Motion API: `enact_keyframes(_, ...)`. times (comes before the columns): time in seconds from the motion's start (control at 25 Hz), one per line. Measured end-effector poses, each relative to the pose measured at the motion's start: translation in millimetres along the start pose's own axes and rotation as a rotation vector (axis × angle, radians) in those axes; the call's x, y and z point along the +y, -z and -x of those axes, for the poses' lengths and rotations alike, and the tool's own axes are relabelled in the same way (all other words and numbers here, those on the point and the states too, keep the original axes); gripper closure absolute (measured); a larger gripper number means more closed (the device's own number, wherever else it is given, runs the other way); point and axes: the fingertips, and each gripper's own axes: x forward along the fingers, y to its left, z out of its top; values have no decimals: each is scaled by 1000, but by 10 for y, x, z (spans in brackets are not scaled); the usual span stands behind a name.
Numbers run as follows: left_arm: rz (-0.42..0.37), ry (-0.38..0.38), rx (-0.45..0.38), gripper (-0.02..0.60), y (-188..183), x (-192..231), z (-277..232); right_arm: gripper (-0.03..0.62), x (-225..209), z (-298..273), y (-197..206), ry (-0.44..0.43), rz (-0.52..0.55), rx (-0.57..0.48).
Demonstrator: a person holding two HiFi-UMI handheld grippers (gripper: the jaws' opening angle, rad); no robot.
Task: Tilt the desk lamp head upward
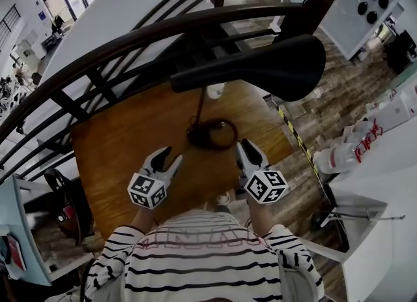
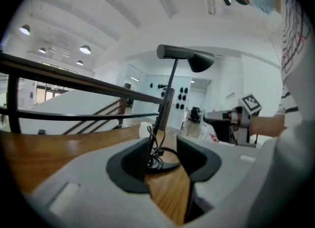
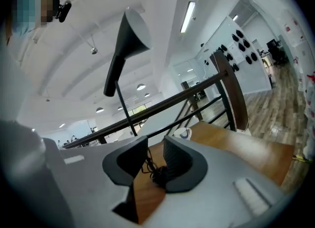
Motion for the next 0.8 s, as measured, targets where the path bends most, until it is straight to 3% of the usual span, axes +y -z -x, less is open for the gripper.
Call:
enact_keyframes(0.24,11,18,50,444,264,30,321,520,391,-48,515,-33,8,91)
enact_keyframes(0.56,6,53,95,517,453,22,614,592,688,-9,881,-38,6,136)
enact_keyframes(0.8,15,61,115,578,587,-5,797,594,817,57,1123,-49,-6,181)
